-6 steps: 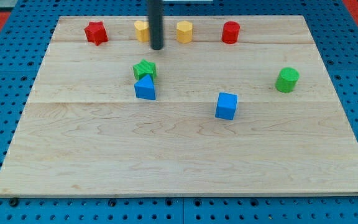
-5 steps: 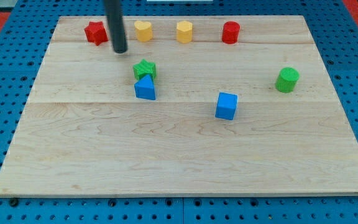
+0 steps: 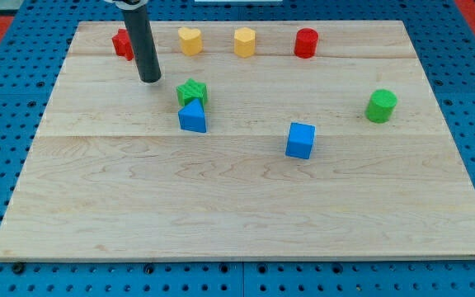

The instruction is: Point your arm at the green star

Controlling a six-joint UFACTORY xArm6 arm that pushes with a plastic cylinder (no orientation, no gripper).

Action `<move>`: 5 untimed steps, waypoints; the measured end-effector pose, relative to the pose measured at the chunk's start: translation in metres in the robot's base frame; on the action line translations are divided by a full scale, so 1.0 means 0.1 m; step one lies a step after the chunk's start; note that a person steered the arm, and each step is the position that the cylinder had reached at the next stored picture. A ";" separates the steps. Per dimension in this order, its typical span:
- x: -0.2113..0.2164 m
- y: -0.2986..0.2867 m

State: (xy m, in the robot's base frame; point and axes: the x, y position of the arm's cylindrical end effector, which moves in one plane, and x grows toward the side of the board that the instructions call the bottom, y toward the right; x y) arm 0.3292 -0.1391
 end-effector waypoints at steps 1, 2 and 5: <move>0.00 -0.06; 0.00 -0.11; 0.07 -0.17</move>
